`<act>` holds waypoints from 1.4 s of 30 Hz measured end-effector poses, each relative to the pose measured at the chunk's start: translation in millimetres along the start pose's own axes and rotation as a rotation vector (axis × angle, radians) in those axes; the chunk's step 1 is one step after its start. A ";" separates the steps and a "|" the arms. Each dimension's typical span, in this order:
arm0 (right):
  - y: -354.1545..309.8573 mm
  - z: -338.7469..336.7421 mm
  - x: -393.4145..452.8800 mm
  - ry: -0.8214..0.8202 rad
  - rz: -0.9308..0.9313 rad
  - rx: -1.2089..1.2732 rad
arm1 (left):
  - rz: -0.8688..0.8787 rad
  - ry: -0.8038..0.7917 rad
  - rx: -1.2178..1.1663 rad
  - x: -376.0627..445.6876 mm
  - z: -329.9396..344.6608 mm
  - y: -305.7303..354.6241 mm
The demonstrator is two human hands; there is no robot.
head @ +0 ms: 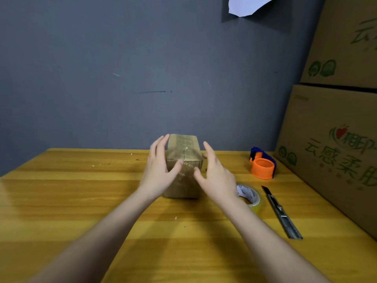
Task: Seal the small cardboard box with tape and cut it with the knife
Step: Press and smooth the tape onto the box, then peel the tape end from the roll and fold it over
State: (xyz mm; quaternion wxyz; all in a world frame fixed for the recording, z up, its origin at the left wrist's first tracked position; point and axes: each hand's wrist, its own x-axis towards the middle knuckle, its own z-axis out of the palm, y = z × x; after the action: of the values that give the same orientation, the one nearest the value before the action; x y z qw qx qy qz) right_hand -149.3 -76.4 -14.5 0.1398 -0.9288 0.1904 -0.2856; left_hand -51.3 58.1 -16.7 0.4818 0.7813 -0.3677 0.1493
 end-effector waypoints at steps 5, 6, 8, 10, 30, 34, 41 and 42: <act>27.0 -17.7 0.9 0.189 0.026 0.065 | 0.410 0.024 0.247 -8.6 4.5 35.1; 35.5 -20.3 1.6 0.194 0.043 0.070 | 0.486 -0.039 0.288 -10.5 9.6 41.3; 55.5 -22.8 0.8 0.194 0.080 0.062 | 0.638 -0.166 0.384 -15.2 27.0 50.4; 77.5 -21.3 -3.1 0.193 0.130 0.080 | 0.749 -0.284 0.482 -20.9 51.6 55.5; 112.7 15.6 -36.2 0.062 0.411 1.213 | -0.111 -0.429 -0.637 -38.1 134.9 58.3; 103.1 19.8 -38.2 -0.063 0.335 1.248 | -0.140 -0.388 -0.781 -43.5 130.1 45.8; 99.6 16.7 -41.8 -0.004 0.207 1.078 | -0.270 -0.337 -0.943 -34.7 128.0 41.6; 99.8 17.4 -41.9 0.018 0.174 1.041 | -0.316 -0.328 -0.977 -32.8 130.1 38.3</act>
State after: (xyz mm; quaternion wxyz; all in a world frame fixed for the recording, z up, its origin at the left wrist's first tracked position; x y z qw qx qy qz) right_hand -198.6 -144.2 -85.2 0.6043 -0.7146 0.1008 -0.3377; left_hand -117.0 -50.2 -75.3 0.7419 0.5252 -0.3428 -0.2372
